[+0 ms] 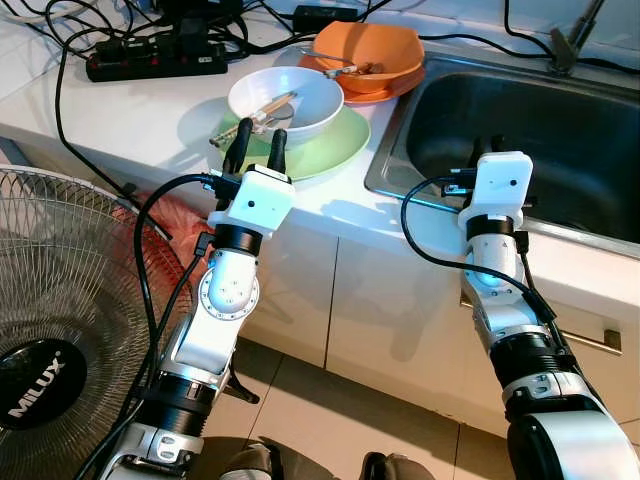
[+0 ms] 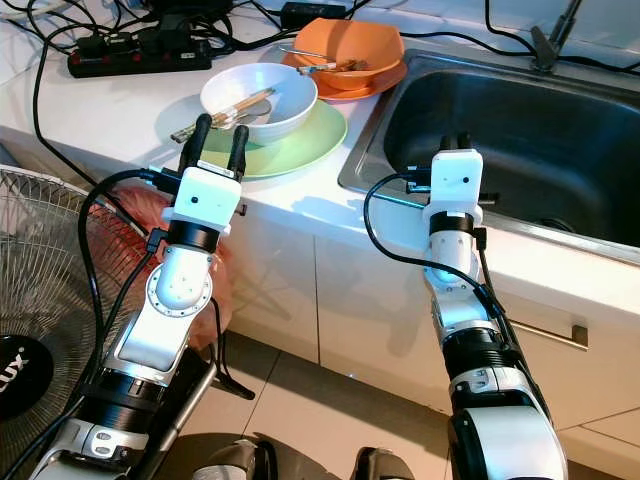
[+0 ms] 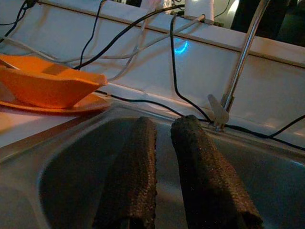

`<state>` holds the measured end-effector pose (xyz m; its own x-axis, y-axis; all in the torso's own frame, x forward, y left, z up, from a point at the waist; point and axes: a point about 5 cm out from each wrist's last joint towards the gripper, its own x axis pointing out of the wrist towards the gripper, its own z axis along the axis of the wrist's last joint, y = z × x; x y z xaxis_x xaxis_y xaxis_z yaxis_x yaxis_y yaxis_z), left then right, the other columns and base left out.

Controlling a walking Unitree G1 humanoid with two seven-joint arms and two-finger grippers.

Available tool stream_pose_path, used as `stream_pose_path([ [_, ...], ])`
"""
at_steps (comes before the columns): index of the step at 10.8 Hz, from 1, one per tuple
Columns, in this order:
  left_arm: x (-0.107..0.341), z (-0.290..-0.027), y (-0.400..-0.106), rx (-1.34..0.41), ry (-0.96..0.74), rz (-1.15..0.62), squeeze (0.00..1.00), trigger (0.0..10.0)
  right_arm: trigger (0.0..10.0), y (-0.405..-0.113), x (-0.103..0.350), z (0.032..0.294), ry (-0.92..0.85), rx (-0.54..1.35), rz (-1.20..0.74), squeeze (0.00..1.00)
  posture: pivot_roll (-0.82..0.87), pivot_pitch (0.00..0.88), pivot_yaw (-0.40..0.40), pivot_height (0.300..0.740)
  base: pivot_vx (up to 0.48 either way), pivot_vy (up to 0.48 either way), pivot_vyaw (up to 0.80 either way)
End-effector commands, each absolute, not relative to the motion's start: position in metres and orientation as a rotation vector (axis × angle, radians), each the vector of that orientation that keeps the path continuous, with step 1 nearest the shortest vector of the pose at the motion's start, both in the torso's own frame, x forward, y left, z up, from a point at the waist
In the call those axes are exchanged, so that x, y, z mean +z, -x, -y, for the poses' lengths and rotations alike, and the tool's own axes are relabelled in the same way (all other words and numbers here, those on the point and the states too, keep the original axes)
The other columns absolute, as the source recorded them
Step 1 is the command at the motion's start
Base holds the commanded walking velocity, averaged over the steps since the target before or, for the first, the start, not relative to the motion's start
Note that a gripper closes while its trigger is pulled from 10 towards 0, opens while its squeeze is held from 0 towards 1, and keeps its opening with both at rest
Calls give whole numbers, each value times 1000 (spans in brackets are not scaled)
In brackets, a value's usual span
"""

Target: Kitchen organization

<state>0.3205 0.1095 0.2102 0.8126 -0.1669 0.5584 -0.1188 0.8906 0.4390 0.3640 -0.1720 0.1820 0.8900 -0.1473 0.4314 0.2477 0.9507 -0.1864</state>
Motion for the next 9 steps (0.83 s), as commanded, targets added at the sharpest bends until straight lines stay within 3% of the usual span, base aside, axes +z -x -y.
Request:
stream_pose_path([
  [1, 211, -113, -323, -3, -460, 631, 0, 10000, 10000, -363, 182, 172, 230, -215, 423, 0, 34, 154, 11, 740, 0, 0, 0],
  [3, 212, -111, -323, -42, -369, 626, 0, 10000, 10000, -362, 182, 171, 228, -215, 422, 0, 34, 154, 11, 740, 0, 0, 0],
  [9, 217, -109, -333, -67, -330, 630, 0, 10000, 10000, -361, 182, 171, 223, -224, 423, 0, 28, 138, 14, 740, 0, 0, 0],
])
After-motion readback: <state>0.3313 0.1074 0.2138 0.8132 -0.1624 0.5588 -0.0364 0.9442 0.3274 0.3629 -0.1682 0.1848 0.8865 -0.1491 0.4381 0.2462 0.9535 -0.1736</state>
